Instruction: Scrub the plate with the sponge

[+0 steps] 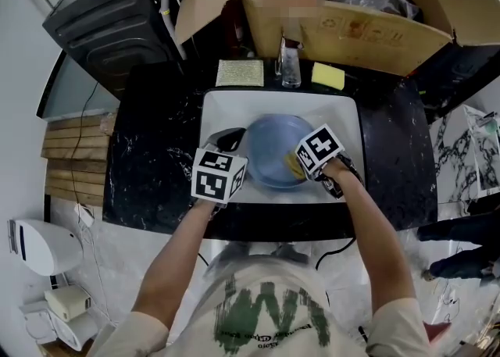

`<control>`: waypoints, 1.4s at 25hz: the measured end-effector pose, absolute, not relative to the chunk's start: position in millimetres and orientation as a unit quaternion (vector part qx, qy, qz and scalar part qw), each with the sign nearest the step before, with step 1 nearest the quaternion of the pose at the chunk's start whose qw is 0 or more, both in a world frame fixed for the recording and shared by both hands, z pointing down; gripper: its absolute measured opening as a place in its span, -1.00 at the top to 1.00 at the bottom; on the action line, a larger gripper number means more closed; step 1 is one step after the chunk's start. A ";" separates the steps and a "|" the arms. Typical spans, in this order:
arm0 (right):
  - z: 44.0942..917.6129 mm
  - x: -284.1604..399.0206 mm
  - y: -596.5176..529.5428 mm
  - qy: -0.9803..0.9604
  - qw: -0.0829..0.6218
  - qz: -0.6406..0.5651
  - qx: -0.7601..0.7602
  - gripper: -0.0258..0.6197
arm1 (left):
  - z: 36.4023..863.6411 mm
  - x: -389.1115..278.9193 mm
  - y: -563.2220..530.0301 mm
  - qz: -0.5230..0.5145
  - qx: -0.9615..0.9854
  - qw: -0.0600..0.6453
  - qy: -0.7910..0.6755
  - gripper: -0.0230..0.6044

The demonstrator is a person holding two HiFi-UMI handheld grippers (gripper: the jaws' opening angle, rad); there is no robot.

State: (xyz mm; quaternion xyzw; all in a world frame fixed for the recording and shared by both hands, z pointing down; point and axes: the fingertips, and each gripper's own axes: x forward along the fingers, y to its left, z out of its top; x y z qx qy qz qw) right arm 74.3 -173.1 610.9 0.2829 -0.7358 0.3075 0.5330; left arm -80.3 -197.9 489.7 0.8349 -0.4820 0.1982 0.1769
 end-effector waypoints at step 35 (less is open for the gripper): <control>468.5 101.3 -243.7 -0.804 0.321 0.212 0.453 0.70 | 443.5 -77.1 -223.2 0.160 0.835 0.160 -0.501 0.92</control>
